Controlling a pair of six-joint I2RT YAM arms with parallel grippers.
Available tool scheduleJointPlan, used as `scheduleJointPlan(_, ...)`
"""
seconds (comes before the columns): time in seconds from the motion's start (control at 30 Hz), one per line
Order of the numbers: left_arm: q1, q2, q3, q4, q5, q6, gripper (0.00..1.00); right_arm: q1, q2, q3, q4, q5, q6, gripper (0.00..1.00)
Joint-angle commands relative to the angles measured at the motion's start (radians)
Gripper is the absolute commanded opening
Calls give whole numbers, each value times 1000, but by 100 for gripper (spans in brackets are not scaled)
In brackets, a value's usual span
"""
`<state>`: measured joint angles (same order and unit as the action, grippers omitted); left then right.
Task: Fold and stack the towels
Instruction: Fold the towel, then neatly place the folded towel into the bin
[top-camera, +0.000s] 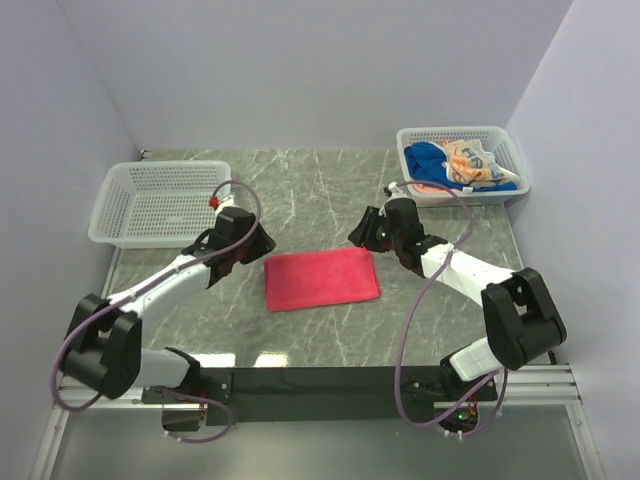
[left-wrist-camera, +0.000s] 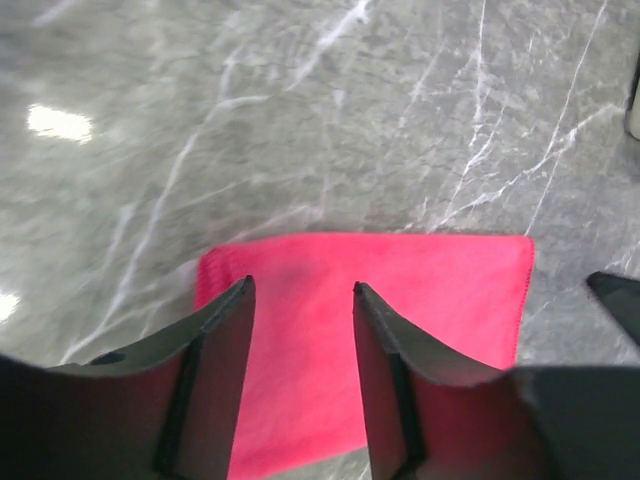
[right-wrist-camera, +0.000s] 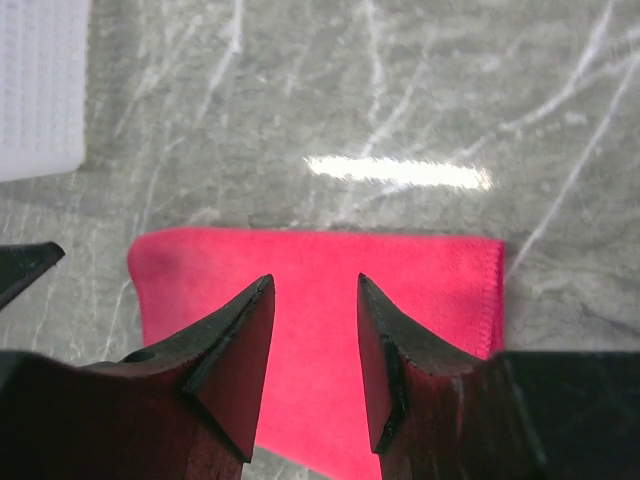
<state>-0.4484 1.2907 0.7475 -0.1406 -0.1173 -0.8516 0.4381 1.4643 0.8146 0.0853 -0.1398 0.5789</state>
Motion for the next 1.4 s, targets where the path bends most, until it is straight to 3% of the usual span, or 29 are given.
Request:
scheduleJointPlan(0.0,-1,82,58,94,76,2,49,-4,24,-54,66,0,45,46)
scheduleJointPlan(0.13,0,195,67,128,67,-3,38,-7,83,-80,114,-6,78,46)
scheduleJointPlan(0.37,7,262,4,161,4,-32,24,-30,203,-123,188,-17,119,45)
scheduleJointPlan(0.67,73,249,-65,144,-59,-49,18,-56,203,-170,206,11,110,45)
scheduleJointPlan(0.77,73,220,-50,115,-48,-34,23,-52,165,-149,174,16,78,45)
scheduleJointPlan(0.93,73,104,19,9,-67,11,48,8,76,-40,12,78,-42,47)
scheduleJointPlan(1.03,80,27,76,-84,-100,43,60,94,38,40,-78,138,-120,53)
scheduleJointPlan(1.13,134,-40,114,-144,-76,83,71,207,30,116,-180,183,-180,68)
scheduleJointPlan(1.27,239,-117,144,-233,-42,155,88,355,80,219,-295,207,-254,79)
scheduleJointPlan(1.37,313,-175,159,-304,-6,215,98,474,160,322,-382,232,-321,81)
